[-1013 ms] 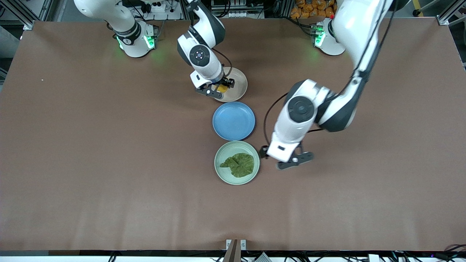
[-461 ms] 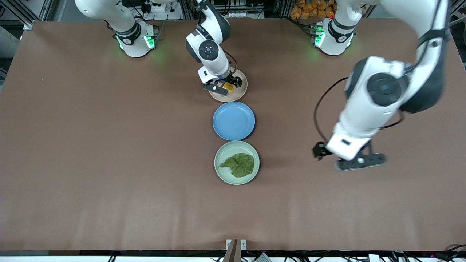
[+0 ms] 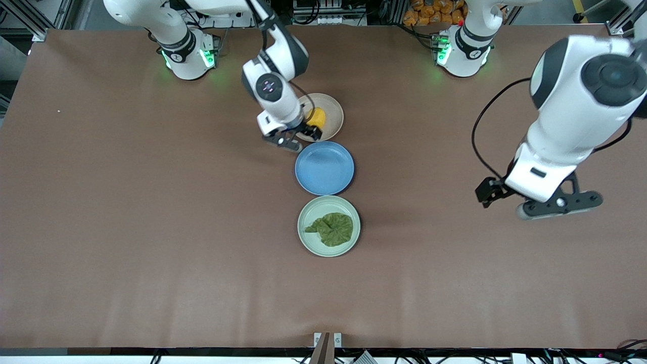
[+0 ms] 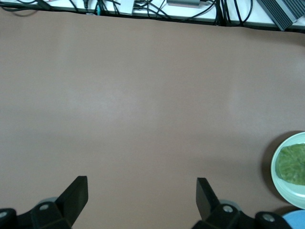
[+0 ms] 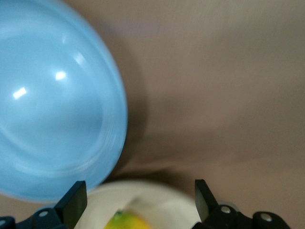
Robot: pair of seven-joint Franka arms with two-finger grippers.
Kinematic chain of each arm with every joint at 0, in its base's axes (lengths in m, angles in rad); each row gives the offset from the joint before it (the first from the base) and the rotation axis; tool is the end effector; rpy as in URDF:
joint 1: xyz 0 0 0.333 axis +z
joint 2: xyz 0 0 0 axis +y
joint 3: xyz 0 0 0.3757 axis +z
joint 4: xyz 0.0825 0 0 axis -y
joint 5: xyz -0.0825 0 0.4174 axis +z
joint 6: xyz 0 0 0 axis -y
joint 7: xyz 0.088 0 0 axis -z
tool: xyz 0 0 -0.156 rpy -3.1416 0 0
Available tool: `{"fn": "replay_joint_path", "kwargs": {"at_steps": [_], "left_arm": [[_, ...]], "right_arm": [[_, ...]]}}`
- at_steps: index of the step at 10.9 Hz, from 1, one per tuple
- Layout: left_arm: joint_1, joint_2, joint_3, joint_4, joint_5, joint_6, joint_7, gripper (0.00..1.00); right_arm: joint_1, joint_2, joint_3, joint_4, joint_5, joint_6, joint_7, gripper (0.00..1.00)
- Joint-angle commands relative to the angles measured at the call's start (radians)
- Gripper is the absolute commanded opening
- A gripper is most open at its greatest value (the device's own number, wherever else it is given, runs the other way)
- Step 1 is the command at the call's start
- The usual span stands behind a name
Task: Place lemon and lettuce in plates
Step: 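Lower the lemon onto the cream plate while the left gripper withdraws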
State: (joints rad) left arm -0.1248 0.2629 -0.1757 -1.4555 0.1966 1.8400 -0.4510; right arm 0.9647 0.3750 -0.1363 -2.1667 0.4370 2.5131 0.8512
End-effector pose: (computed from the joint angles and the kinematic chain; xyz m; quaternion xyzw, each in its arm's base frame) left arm 0.6877 -0.1722 0.5542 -0.9936 -0.0591 -0.0853 0.0455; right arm 0.4024 0.4499 0.1987 -0.9777 0.1838 0.0807 0.0610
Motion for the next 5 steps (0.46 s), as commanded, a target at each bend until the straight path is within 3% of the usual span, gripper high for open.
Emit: {"fn": "replay_joint_path", "kwargs": {"at_steps": [1,5], "left_arm": [[0.007,-0.096,-0.014,-0.029,0.003,-0.085,0.025,1.00],[0.014,-0.177,-0.008,-0.029,-0.087,-0.151,0.028,1.00]], "right_arm": [[-0.023,-0.012,-0.124,-0.009,-0.012,-0.045,-0.212,1.00],[-0.205,0.001,-0.131,-0.031,-0.012,-0.053,-0.446,1.00]]}}
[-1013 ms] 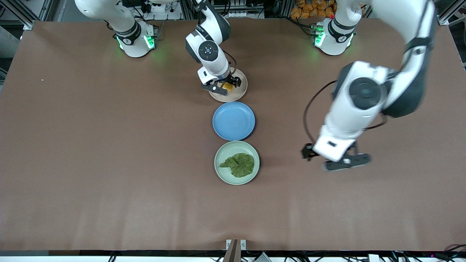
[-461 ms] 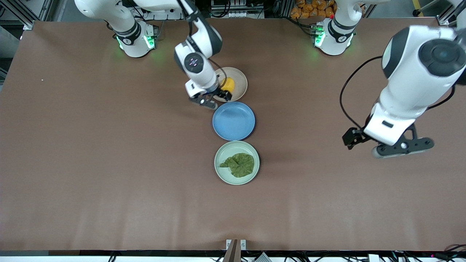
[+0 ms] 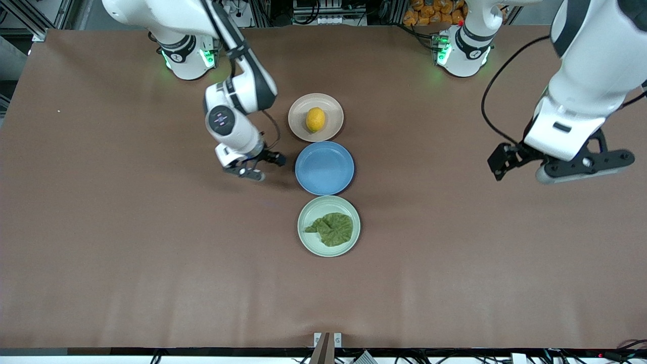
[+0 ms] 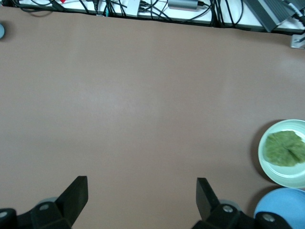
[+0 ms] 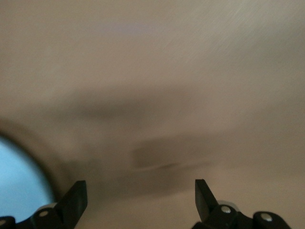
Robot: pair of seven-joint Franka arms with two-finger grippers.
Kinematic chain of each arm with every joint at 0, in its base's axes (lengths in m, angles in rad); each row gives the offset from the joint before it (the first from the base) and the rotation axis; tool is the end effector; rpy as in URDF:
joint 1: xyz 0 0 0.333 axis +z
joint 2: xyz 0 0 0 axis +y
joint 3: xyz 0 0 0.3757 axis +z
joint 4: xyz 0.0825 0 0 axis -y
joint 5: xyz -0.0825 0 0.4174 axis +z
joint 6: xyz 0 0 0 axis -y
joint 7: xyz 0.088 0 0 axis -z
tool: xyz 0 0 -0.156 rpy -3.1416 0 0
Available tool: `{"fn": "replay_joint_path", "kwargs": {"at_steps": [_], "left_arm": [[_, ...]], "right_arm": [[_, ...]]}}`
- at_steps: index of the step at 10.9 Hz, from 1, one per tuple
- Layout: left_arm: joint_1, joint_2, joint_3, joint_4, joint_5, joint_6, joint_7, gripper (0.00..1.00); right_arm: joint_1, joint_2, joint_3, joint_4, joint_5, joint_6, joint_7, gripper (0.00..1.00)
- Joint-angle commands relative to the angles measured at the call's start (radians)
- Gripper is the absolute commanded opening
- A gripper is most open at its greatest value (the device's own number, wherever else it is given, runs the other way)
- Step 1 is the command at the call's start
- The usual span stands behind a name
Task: Place lemon and lettuce in plates
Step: 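Open the right gripper and withdraw it from the cream plate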
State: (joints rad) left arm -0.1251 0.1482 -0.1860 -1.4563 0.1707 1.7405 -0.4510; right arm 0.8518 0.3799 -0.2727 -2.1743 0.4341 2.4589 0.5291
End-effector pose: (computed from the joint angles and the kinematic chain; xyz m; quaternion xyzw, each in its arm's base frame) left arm 0.6428 -0.1722 0.6211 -0.9931 -0.0629 -0.0906 0.0405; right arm 0.4907 0.3326 0.1945 -0.9863 0.1406 0.0694 0.0507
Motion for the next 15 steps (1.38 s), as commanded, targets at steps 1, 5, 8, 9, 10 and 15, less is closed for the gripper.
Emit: {"fn": "replay_joint_path", "kwargs": {"at_steps": [1,5,8,9,10,15], "left_arm": [[0.019,-0.074,0.003,-0.029,-0.065,-0.058,0.043,1.00],[0.133,-0.104,0.003,-0.029,-0.148,-0.093,0.151,1.00],[0.174,-0.119,0.005,-0.030,-0.149,-0.105,0.205,1.00],[0.176,-0.125,0.014,-0.033,-0.149,-0.107,0.231,1.00],[0.174,-0.128,0.017,-0.036,-0.149,-0.107,0.233,1.00],[0.171,-0.142,0.051,-0.032,-0.148,-0.136,0.282,1.00]], "right_arm": [[-0.156,-0.001,0.006,-0.025,-0.009,0.002,-0.206,1.00],[-0.348,0.005,0.007,-0.030,-0.009,-0.006,-0.525,1.00],[-0.486,0.005,0.006,-0.032,-0.009,-0.001,-0.743,1.00],[-0.531,0.007,0.006,-0.030,-0.009,0.002,-0.823,1.00],[-0.562,0.007,0.006,-0.030,-0.011,0.003,-0.871,1.00],[-0.602,-0.001,0.003,-0.065,-0.018,0.009,-0.957,1.00]]}}
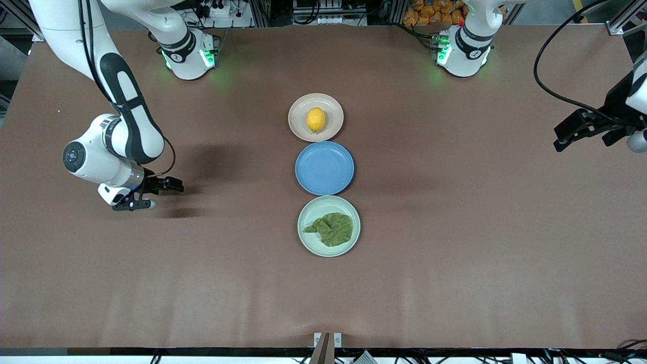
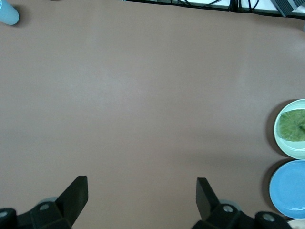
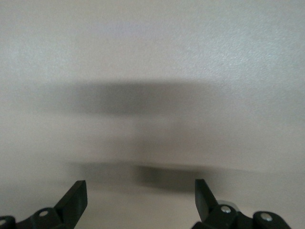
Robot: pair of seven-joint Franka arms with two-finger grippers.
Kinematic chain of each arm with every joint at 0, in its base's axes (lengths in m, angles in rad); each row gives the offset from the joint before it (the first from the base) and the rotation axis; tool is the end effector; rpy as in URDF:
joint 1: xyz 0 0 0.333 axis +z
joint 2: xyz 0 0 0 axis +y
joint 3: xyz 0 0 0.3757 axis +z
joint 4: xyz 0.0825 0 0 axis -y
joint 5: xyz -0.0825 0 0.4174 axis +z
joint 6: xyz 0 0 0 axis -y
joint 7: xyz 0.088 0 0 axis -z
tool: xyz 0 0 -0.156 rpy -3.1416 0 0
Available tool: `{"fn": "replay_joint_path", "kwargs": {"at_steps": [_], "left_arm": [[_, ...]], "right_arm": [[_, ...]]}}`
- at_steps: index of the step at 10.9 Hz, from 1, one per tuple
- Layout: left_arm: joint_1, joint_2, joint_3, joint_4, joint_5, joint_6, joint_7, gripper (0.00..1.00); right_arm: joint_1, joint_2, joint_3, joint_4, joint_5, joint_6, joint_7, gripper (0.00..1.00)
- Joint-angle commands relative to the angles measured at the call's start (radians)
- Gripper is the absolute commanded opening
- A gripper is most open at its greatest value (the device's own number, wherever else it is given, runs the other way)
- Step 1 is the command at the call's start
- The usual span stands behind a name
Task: Place lemon and lettuce in plates
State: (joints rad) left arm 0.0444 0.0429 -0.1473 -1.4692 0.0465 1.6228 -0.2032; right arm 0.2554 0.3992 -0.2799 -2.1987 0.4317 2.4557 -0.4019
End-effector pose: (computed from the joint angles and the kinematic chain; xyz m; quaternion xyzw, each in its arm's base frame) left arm 0.6126 -0.0540 0.6667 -0.9970 -0.0504 -0.0580 0.0114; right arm 0.5782 -0.0062 0.1747 -0.9958 -0.0202 0.0375 0.0814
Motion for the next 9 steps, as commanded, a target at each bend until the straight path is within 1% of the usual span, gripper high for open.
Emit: {"fn": "replay_joint_path", "kwargs": {"at_steps": [1,3,5,6,8,9], "left_arm": [[-0.003,-0.040,0.012,-0.014,-0.019,-0.038,0.034,1.00],[-0.001,-0.041,0.003,-0.013,-0.025,-0.064,0.036,1.00],[0.000,-0.041,0.000,-0.013,-0.025,-0.064,0.038,1.00],[0.000,-0.041,0.000,-0.013,-0.025,-0.064,0.036,1.00],[0.002,-0.038,0.000,-0.011,-0.025,-0.064,0.039,1.00],[0.002,-0.037,-0.002,-0.011,-0.025,-0.064,0.039,1.00]], "right_arm": [[-0.005,-0.037,-0.002,-0.064,-0.019,0.014,-0.066,1.00],[-0.005,-0.089,-0.051,-0.116,-0.019,0.012,-0.173,1.00],[-0.005,-0.102,-0.117,-0.128,-0.019,0.006,-0.285,1.00],[-0.004,-0.103,-0.134,-0.124,-0.021,0.003,-0.310,1.00],[0.002,-0.103,-0.139,-0.095,-0.025,0.002,-0.305,1.00],[0.001,-0.103,-0.139,-0.066,-0.042,-0.003,-0.304,1.00]]}}
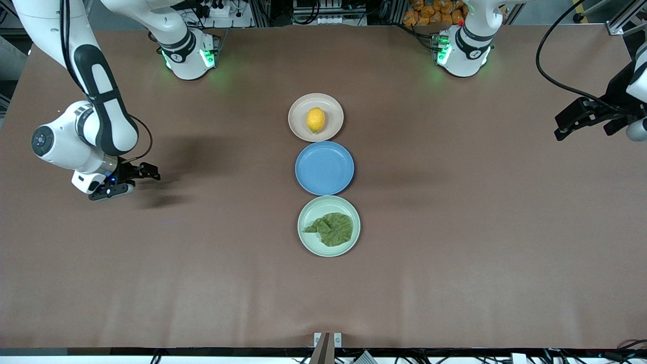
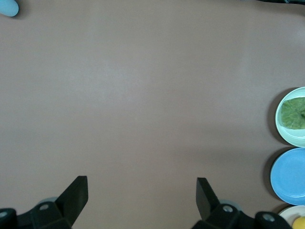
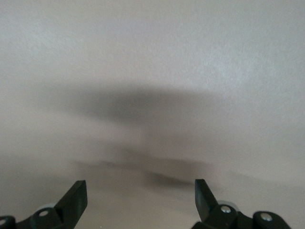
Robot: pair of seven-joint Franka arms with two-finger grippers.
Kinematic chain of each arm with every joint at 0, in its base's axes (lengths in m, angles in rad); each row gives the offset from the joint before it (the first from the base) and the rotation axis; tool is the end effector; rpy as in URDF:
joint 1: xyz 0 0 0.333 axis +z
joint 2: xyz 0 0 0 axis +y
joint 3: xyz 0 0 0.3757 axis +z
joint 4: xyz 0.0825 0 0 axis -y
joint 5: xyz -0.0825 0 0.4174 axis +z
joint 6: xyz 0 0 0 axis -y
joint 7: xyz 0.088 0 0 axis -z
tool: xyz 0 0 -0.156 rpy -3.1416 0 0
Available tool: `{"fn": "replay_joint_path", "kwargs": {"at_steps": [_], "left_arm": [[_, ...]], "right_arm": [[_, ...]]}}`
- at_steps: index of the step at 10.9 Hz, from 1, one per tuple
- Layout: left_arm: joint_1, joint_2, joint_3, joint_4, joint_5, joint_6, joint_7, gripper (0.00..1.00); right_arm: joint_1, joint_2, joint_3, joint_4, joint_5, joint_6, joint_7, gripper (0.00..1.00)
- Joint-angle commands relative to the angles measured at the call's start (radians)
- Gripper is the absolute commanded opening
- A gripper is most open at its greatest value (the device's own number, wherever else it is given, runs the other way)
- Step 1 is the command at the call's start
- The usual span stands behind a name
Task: Place lemon and lettuce in plates
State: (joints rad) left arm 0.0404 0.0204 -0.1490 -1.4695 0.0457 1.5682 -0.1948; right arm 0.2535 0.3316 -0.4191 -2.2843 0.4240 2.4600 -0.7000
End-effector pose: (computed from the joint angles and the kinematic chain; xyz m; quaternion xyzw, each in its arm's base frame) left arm 0.5967 -0.0568 0.6745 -0.9980 -0.0441 -0.0420 0.0151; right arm 0.5434 -0.0862 0.1897 -0.9920 -0.1001 0.0237 0.0728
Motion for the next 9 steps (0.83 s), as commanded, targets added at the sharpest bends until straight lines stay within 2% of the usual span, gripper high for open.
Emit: {"fn": "replay_joint_path", "kwargs": {"at_steps": [1,5,9], "left_arm": [[0.006,-0.014,0.000,-0.011,-0.024,-0.010,0.032,1.00],[0.007,-0.010,0.002,-0.008,-0.024,-0.010,0.032,1.00],[0.012,-0.008,0.003,-0.009,-0.026,-0.010,0.034,1.00]], "right_arm": [[0.003,-0.034,0.000,0.054,-0.059,-0.019,-0.006,1.00],[-0.008,-0.017,0.000,0.205,-0.143,-0.139,0.005,1.00],[-0.007,-0.014,-0.001,0.258,-0.165,-0.147,0.005,1.00]]}}
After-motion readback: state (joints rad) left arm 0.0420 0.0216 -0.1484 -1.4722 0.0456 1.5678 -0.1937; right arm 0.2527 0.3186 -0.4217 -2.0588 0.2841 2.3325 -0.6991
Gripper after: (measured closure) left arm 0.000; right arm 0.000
